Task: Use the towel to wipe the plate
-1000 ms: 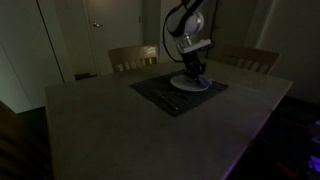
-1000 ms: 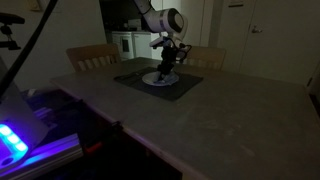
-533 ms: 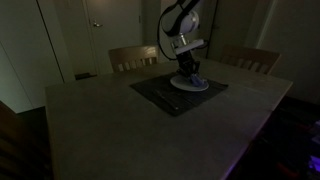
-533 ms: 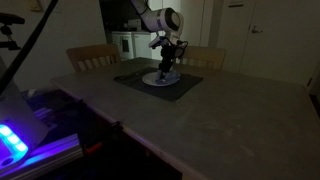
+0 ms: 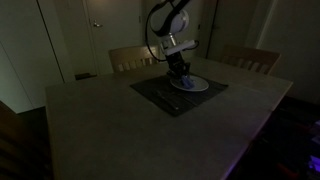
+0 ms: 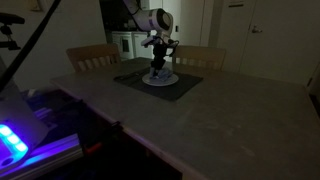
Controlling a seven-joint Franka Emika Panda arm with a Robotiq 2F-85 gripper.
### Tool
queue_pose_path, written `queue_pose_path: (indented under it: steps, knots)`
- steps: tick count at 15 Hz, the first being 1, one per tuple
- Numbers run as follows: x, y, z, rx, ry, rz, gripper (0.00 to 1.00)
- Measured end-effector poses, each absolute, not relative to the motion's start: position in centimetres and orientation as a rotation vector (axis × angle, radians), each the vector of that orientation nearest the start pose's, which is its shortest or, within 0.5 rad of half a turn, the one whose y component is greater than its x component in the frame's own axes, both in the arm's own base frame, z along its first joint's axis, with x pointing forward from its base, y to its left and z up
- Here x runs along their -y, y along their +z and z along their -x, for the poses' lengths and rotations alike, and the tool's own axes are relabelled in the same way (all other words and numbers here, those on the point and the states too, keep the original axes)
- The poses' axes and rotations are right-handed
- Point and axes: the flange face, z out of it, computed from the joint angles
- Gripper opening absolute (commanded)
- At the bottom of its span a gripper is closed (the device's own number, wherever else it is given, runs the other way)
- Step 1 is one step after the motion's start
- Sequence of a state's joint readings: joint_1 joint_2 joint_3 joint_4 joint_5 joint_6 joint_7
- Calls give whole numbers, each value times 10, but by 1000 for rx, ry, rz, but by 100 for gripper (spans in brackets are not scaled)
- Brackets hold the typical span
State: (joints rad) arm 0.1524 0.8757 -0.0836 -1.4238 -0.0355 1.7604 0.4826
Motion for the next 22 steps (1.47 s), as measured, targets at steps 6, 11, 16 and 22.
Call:
queue_pose_path:
  steps: [6, 11, 16, 22]
  knots:
    - [-63, 136, -644, -536, 894, 3223, 2]
    - [-50, 133, -627, -559, 959, 3204, 2]
    - [-18, 129, -616, -651, 1011, 3176, 2]
    - [4, 131, -622, -672, 996, 3168, 2]
